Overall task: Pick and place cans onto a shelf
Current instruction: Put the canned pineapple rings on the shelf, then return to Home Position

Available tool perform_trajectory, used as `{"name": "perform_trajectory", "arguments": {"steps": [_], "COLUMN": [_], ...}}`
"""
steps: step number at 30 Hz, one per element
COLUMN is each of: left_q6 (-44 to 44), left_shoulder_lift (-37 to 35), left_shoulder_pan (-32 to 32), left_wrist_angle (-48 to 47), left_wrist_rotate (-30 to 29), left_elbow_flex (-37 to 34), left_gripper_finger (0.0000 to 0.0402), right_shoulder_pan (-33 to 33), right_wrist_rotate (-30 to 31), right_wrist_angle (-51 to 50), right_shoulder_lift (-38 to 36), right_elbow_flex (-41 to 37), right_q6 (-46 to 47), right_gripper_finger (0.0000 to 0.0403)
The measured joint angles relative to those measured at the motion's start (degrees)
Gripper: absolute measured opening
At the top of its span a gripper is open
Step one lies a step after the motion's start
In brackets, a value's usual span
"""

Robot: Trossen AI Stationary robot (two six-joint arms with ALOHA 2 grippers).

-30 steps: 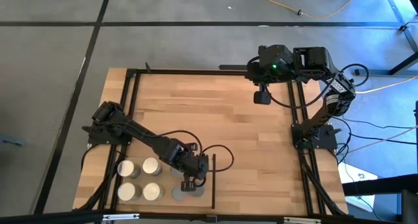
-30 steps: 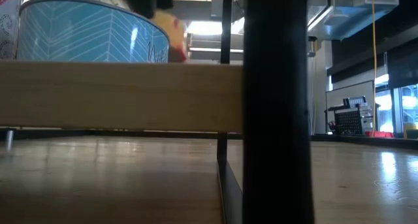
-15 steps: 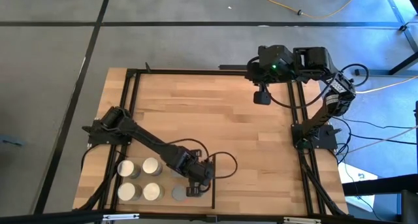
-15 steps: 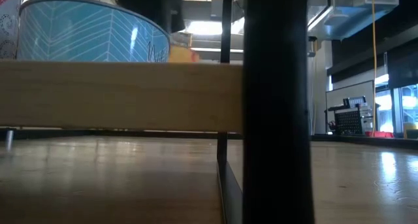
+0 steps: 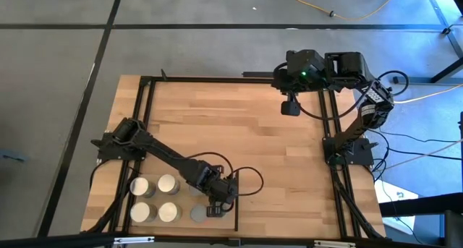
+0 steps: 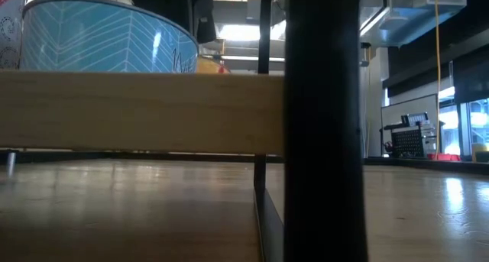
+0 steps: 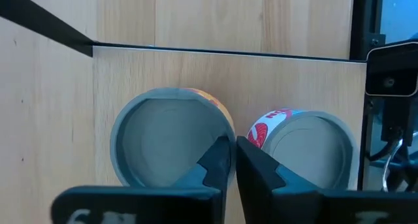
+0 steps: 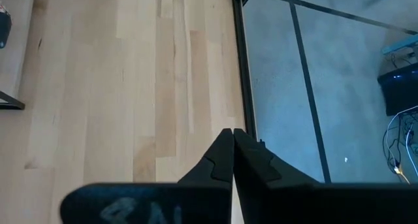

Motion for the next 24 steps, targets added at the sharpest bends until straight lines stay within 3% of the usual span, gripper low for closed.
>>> {"name": "perform_trajectory", "arguments": {"steps": [7,16,20,24], "left_q6": [-0.02,-1.16,-1.06,0.17], "left_shoulder_lift": [0.00,-0.32,-0.61,-0.61], "left_shoulder_pan": [-0.04,-0.07,-0.07,-0.13], "left_wrist_angle": [-0.09,-0.11,-1.41,-4.17], "left_wrist_rotate": [-0.48,-1.62,-1.69,-3.30], "left_elbow_flex": [0.00,-0.02,1.04,4.10], "left_gripper_finger": [0.0040,0.0041,0.0042,0.0039], "right_shoulder_pan": [-0.01,0.01,0.00,0.00], "right_wrist_rotate": [-0.57,-8.88,-15.77,-26.58], "right_wrist_angle": [-0.04,-0.10,-0.26,-0.68], "right_shoulder_lift": [0.00,0.00,0.00,0.00], "right_elbow_flex": [0.00,0.00,0.00,0.00], "right_q6": [0.00,-0.07,-3.04,-5.54], "right_gripper_finger": [0.0009,0.0010,0.0010,0.0010]}}
